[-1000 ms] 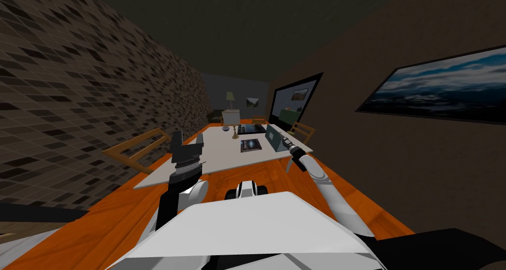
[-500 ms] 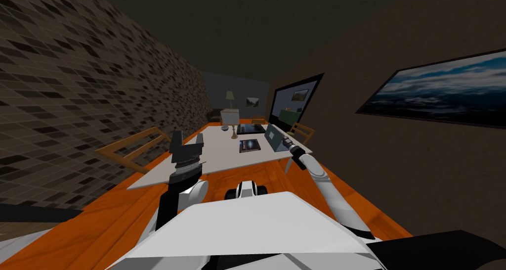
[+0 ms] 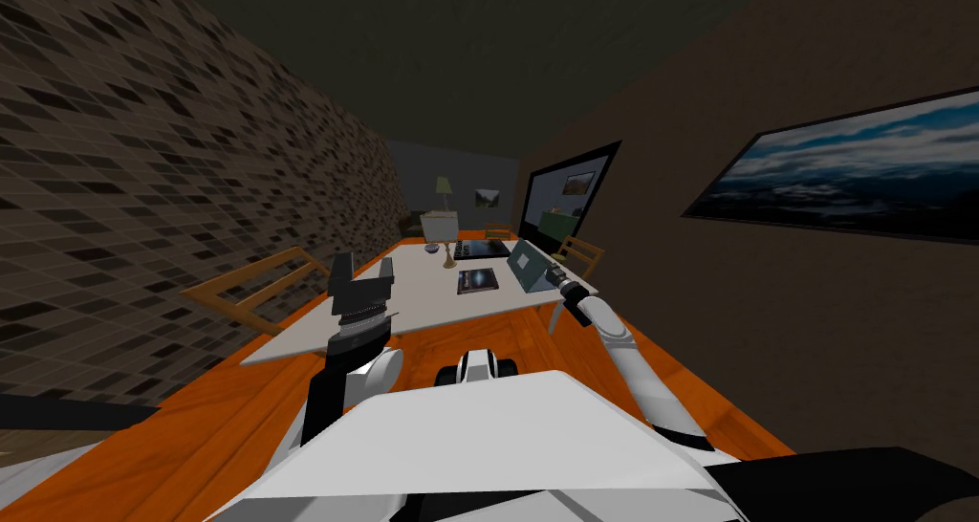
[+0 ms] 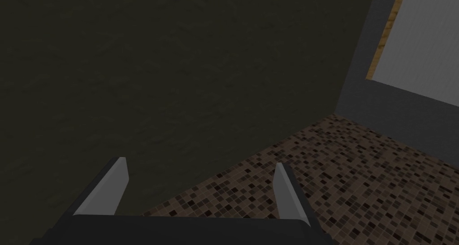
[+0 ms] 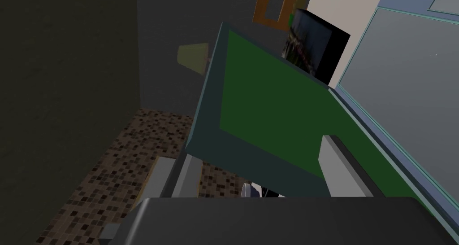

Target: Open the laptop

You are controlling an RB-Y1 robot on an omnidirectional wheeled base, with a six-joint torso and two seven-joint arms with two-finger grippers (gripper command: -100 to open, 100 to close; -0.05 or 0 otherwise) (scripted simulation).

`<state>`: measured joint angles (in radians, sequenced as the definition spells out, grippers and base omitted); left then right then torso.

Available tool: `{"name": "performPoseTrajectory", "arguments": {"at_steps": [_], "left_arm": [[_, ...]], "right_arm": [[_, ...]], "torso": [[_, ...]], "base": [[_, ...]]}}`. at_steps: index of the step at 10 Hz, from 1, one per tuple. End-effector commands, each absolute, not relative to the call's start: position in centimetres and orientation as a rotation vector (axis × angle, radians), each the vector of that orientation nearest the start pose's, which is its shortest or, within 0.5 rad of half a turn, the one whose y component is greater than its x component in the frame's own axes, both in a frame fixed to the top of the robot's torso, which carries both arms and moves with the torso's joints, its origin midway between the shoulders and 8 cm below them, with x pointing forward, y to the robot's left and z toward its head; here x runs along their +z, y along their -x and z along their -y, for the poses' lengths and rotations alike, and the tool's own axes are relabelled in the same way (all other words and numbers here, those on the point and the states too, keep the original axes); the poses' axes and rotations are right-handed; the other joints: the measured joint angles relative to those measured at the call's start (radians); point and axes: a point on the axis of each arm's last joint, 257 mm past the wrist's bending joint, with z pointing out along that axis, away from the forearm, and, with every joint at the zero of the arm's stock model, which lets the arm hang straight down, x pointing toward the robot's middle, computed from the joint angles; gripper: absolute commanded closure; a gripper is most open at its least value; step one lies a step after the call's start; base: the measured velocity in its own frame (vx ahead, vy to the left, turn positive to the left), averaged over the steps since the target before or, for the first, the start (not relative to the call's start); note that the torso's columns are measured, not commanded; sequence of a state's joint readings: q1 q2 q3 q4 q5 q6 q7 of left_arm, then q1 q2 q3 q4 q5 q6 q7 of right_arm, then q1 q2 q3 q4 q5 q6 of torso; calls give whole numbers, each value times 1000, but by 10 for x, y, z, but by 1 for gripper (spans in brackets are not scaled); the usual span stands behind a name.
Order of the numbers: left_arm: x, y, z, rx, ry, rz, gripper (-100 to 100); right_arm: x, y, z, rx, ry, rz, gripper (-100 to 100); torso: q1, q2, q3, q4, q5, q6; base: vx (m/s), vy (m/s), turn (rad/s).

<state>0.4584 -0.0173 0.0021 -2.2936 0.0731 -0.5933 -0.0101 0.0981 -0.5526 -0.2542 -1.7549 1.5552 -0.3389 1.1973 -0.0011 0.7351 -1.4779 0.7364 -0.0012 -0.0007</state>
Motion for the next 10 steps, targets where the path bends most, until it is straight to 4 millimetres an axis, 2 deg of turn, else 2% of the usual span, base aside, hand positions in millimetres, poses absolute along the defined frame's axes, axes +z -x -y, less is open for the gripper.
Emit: {"name": "performPoseTrajectory", "arguments": {"at_steps": [1,2,4,8,10], "left_arm": [[60,-324,-284,-1378,594,-450,0],[60,-324,-284,-1378,594,-450,0],[60,-324,-284,-1378,594,-450,0],[60,-324,-284,-1378,594,-450,0],[60,-324,-284,-1378,594,-450,0]], "right_arm": [[-126,-511,393,-1242,1376,-1005,100],[-136,-513,390,-1181,1314,-1059,100],[-146,-515,387,-1124,1253,-1106,100],[-169,-521,375,-978,1101,-1215,100],[-171,-522,374,-971,1099,-1218,100]], "torso": [[1,1,1,1,1,0],[4,3,2,2,2,0],[-2,5,3,3,1,1],[2,4,3,3,2,1],[-1,4,2,2,1,1]], "base": [[-1,-32,0],[-9,-77,25],[-1,-134,39],[-3,-113,27],[-20,-120,30]]}}
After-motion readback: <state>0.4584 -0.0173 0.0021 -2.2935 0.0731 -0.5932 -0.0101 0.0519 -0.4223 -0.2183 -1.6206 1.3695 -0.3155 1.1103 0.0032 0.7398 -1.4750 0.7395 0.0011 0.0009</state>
